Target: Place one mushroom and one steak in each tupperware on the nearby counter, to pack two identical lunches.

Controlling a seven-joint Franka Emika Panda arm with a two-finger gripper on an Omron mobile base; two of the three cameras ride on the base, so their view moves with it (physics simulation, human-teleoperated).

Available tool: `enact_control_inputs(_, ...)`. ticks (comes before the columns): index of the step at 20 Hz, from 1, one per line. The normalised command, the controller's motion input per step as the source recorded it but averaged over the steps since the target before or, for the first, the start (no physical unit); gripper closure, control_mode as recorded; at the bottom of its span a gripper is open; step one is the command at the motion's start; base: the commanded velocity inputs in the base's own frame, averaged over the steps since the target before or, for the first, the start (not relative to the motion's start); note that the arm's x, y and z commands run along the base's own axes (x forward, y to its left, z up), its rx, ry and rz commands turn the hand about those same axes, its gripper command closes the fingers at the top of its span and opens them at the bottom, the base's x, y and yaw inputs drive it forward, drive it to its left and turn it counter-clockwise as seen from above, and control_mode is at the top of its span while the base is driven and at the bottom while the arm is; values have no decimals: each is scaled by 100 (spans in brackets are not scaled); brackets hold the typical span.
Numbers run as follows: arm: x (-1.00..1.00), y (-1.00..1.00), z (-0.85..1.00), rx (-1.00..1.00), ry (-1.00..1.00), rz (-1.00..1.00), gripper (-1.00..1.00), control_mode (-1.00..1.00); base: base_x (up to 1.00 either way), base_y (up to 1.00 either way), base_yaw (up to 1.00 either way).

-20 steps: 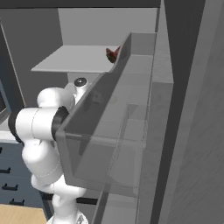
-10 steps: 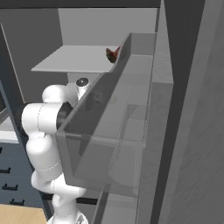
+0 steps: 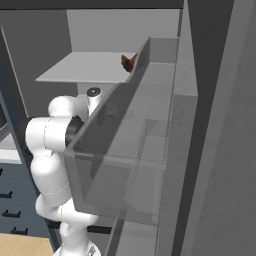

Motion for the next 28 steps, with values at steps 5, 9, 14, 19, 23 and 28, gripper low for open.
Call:
enact_control_inputs(5,-27,-16,-6,0,0,0,100,-100,0,0,0)
enact_control_inputs(9,-70,-12,0,0,0,0,100,-100,0,0,0)
enact_control_inputs(14,-60,0,7,0,4,0,100,-100,0,0,0)
enact_control_inputs(19,-67,0,48,0,1,0,100,-100,0,0,0)
enact_control_inputs(23,-98,0,54,0,-1,0,100,-100,0,0,0)
enact_control_inputs(28,-93,0,58,0,0,0,100,-100,0,0,0)
